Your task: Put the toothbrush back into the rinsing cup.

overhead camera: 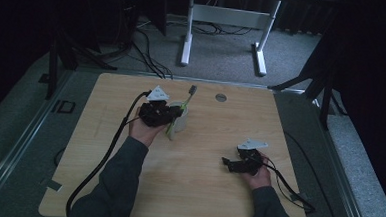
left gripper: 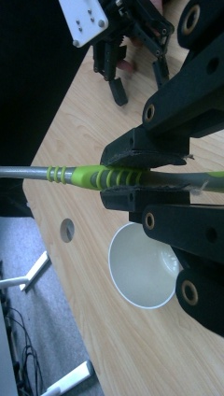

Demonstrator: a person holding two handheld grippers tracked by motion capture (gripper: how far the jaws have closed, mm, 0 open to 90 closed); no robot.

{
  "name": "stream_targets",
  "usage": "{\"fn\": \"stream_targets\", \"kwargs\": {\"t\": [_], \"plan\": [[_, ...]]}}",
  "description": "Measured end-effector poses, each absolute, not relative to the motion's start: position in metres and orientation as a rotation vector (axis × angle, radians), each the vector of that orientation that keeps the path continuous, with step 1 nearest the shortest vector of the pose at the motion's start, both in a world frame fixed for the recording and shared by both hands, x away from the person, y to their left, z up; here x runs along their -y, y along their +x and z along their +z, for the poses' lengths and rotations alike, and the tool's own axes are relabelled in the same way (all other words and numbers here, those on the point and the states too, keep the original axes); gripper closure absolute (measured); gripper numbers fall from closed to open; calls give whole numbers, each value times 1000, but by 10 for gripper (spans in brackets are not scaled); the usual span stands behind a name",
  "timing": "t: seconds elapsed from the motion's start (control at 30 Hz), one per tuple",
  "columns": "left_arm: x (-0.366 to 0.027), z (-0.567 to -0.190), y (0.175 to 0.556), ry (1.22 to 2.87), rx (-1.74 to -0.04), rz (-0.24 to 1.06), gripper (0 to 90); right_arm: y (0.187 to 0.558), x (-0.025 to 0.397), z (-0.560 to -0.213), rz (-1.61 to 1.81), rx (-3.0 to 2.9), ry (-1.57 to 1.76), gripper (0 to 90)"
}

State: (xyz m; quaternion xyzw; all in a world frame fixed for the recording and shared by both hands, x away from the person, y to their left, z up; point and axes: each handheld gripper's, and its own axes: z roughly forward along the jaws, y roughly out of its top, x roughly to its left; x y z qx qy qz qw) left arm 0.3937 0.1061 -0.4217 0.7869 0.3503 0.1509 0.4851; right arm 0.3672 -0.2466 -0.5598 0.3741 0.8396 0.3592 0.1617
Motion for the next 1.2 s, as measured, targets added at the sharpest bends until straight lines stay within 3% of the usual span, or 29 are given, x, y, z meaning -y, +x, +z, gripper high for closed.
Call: {"fn": "stream_targets", "kwargs": {"t": [1.2], "plan": [[-102,-424,392,1728,-778,527,793,367,247,-560,1026,-2396,1069,191]]}}
